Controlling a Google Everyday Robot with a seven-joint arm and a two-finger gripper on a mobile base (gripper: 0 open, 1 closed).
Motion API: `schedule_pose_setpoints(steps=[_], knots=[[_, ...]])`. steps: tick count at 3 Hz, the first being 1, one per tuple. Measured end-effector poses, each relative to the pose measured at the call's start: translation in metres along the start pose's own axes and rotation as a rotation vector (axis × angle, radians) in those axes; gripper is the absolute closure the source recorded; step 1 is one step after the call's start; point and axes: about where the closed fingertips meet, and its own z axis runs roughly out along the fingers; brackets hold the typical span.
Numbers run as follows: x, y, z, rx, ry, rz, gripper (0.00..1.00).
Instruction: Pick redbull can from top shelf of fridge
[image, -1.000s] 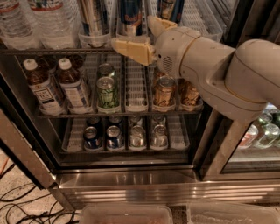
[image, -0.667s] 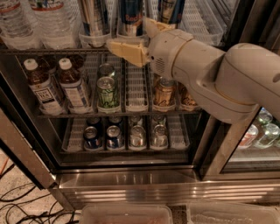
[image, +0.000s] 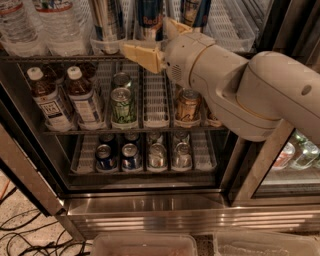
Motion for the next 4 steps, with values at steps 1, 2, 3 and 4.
schedule_pose_setpoints(steps=[1, 2, 3, 4], knots=[[-0.007, -0.014, 0.000, 0.044, -0.022, -0.014, 0.25], [-0.011, -0.026, 0.000, 0.079, -0.037, -0.017, 0.24], [-0.010, -0.027, 0.001, 0.082, -0.037, -0.015, 0.24], [-0.003, -0.025, 0.005, 0.069, -0.023, -0.004, 0.25]])
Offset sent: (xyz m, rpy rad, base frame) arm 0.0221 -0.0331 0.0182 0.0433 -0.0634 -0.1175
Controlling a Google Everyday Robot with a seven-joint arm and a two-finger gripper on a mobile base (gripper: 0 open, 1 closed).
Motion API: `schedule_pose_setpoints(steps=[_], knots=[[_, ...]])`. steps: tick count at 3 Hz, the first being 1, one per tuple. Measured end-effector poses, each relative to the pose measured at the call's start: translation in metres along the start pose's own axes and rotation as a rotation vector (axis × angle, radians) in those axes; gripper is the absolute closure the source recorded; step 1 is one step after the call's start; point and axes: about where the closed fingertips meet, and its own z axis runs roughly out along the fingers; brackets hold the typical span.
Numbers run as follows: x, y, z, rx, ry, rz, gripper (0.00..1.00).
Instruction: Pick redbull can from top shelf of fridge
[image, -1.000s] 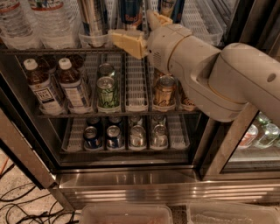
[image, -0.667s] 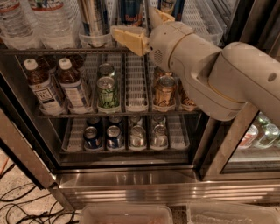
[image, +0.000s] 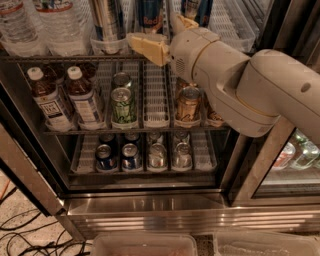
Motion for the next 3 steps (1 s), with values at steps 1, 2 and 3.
schedule_pose_setpoints(steps=[1, 2, 3], knots=[[0.004, 0.002, 0.006, -0.014, 0.013, 0.000, 0.25], [0.005, 0.005, 0.014, -0.034, 0.021, -0.007, 0.24], [0.000, 0.003, 0.023, -0.040, 0.017, -0.021, 0.24]])
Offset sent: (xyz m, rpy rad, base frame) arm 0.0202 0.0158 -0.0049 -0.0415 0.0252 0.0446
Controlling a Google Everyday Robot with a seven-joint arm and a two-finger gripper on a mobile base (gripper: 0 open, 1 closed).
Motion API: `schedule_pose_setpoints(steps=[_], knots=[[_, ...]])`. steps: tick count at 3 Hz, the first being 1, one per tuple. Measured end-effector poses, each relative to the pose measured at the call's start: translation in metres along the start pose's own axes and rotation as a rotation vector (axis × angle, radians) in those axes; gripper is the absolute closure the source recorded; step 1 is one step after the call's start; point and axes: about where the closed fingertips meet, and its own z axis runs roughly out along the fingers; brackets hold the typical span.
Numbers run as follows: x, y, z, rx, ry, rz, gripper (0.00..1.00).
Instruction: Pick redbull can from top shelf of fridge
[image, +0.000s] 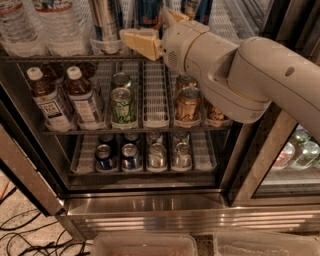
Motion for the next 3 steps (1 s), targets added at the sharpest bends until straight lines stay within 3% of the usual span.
schedule_pose_setpoints(steps=[1, 3], knots=[[-0.0009, -0.0041, 0.0060, 0.008, -0.002, -0.003, 0.43], [-0.0011, -0.0042, 0.0065, 0.008, -0.002, -0.004, 0.89]])
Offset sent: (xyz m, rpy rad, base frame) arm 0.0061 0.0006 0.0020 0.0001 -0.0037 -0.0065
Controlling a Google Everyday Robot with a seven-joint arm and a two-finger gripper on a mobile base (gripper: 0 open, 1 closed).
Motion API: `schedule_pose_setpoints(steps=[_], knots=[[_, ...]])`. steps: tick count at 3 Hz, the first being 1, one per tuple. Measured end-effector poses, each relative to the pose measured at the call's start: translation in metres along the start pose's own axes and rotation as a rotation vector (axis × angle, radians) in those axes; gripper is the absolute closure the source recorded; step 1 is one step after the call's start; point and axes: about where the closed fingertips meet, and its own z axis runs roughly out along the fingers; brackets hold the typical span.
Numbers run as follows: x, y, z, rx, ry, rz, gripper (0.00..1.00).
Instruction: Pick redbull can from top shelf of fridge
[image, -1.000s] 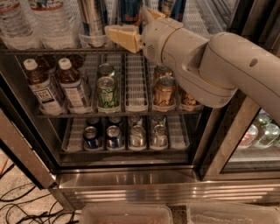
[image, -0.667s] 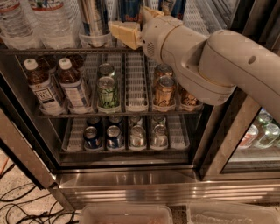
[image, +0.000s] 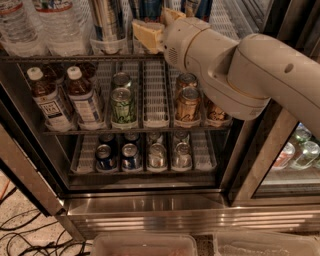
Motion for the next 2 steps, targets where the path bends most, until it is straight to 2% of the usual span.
schedule_pose_setpoints(steps=[1, 2], knots=[[-0.003, 0.002, -0.002, -0.005, -0.005, 0.000, 1.00], [-0.015, 0.002, -0.004, -0.008, -0.029, -0.012, 1.00]])
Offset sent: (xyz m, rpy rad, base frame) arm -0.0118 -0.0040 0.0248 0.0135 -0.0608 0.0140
